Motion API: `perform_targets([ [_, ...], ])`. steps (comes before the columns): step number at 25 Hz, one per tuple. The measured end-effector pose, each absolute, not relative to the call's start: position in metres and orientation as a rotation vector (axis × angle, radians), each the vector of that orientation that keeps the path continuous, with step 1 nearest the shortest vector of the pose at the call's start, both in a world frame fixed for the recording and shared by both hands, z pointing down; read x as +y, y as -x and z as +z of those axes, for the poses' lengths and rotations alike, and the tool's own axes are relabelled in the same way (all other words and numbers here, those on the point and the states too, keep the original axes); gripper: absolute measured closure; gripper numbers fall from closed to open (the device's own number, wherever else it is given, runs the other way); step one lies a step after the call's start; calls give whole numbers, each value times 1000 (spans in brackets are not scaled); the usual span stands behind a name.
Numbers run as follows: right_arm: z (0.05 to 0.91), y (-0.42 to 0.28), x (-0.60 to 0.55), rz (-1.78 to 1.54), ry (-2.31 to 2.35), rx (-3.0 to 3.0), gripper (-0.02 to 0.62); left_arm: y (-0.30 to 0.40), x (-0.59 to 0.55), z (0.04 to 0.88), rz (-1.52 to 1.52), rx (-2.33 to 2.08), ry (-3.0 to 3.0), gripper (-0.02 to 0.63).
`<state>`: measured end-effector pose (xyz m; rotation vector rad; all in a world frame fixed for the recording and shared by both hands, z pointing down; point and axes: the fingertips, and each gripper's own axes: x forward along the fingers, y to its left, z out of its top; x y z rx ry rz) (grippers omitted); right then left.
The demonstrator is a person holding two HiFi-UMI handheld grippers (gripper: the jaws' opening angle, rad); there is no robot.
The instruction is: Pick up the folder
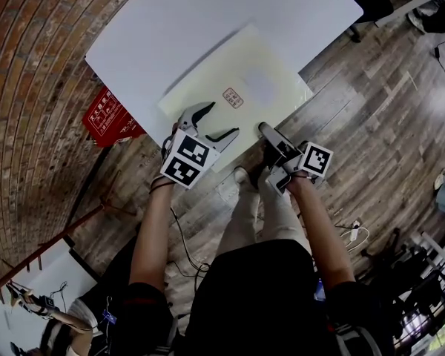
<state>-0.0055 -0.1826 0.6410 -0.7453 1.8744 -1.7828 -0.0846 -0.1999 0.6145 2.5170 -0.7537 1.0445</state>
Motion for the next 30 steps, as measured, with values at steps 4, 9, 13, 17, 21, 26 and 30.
perform_targets([
  [4, 642, 8, -183, -1786, 720, 1875, 302, 75, -191, 614, 1052, -726, -2529, 265],
  [9, 643, 16, -185, -1793, 694, 1871, 302, 71, -178, 618, 1054, -702, -2518, 265],
  [13, 641, 22, -189, -1784, 679, 1870, 302, 68, -172, 620, 1056, -695, -2523, 265],
  [17, 641, 23, -189, -1782, 669, 1862, 302, 68, -169, 619, 1053, -698, -2526, 265],
  [21, 643, 23, -188, -1779, 658, 1864, 304, 69, -169, 620, 1051, -699, -2527, 265],
  [26, 644, 22, -188, -1790, 664, 1863, 304, 68, -169, 620, 1051, -702, -2532, 265],
  [30, 644, 21, -188, -1797, 676, 1859, 313, 67, -169, 619, 1053, -712, -2537, 264],
])
